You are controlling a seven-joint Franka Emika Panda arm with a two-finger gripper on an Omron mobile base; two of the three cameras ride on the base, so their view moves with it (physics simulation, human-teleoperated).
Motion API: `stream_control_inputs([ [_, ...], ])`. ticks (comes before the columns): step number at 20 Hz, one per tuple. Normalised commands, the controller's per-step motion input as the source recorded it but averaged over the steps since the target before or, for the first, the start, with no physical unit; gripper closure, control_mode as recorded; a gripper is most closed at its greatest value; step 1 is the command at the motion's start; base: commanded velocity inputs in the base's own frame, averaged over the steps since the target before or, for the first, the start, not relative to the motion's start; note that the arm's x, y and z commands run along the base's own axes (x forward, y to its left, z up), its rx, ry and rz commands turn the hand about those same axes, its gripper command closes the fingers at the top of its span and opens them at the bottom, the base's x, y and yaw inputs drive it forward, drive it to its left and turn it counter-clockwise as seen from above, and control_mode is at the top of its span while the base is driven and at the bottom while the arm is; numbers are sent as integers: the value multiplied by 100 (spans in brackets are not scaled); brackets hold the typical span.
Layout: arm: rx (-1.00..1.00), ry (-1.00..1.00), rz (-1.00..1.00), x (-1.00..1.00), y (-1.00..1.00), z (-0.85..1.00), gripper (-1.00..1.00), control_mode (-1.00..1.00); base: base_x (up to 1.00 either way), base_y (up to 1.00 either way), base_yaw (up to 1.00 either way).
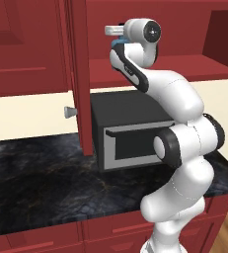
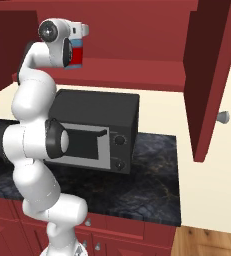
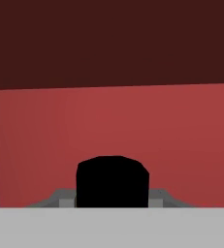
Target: Get the candle and the liquor from the cabinet and move them to the dining counter.
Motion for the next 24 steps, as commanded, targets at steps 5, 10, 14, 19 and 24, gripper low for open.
stream_control_inputs([
  [5,0,0,0,0,0,0,100,-100,0,0,0],
  [10,0,0,0,-17,-2,0,100,-100,0,0,0],
  [14,0,0,0,-29,-25,0,100,-100,0,0,0],
  [19,0,1,0,-44,-34,2,100,-100,0,0,0],
  [24,0,2,0,-45,-38,0,100,-100,0,0,0],
])
